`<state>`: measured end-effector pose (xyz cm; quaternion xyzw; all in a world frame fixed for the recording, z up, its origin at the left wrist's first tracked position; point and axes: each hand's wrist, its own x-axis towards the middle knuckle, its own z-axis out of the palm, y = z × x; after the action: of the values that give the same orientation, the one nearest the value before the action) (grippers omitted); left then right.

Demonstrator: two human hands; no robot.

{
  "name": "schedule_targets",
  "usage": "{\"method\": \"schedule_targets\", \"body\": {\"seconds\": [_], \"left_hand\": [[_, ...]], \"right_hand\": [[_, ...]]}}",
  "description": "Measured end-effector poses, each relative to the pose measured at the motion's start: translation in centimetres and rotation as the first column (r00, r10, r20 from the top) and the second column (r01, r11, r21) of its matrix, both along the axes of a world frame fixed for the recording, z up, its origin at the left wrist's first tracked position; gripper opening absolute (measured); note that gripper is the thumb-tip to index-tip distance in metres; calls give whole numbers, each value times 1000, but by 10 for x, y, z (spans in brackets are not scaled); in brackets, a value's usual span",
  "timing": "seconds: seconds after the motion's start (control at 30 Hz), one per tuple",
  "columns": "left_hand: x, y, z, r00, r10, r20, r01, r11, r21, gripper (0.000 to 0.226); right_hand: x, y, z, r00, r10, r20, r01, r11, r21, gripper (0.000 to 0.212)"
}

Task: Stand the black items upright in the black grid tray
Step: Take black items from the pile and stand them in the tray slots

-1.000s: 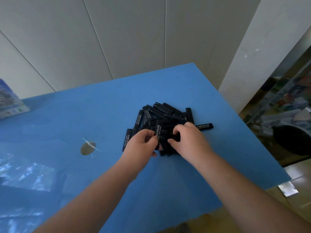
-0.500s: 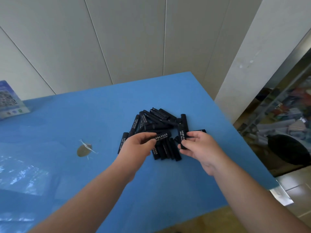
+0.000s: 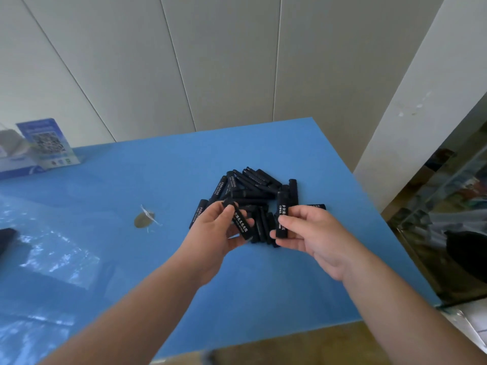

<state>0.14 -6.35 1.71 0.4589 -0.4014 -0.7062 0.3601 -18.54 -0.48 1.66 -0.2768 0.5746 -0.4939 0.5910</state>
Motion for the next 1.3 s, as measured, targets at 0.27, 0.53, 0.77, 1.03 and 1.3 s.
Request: {"method": "schedule_targets", "body": {"seconds": [0.27, 0.53, 0.77, 1.03, 1.3], "left_hand": [[51, 17, -3, 977, 186, 102, -193, 979, 65, 20], [125, 38, -4, 941, 320, 111, -330, 939, 97, 19], [224, 67, -2, 883, 464, 68, -469, 879, 90, 17], [373, 117, 4, 812, 579, 72, -582, 812, 50, 17], [487, 139, 10, 780, 613, 124, -610, 789, -68, 21]], "right_hand": [[42, -21, -9, 985, 171, -5, -171, 985, -35, 13], [116, -33, -1, 931, 362, -49, -364, 931, -33, 12], [218, -40, 2, 870, 484, -98, -489, 872, -31, 15], [368, -19, 9, 795, 598, -99, -604, 795, -49, 13], [487, 0, 6, 755, 641, -136, -652, 756, -59, 14]]}}
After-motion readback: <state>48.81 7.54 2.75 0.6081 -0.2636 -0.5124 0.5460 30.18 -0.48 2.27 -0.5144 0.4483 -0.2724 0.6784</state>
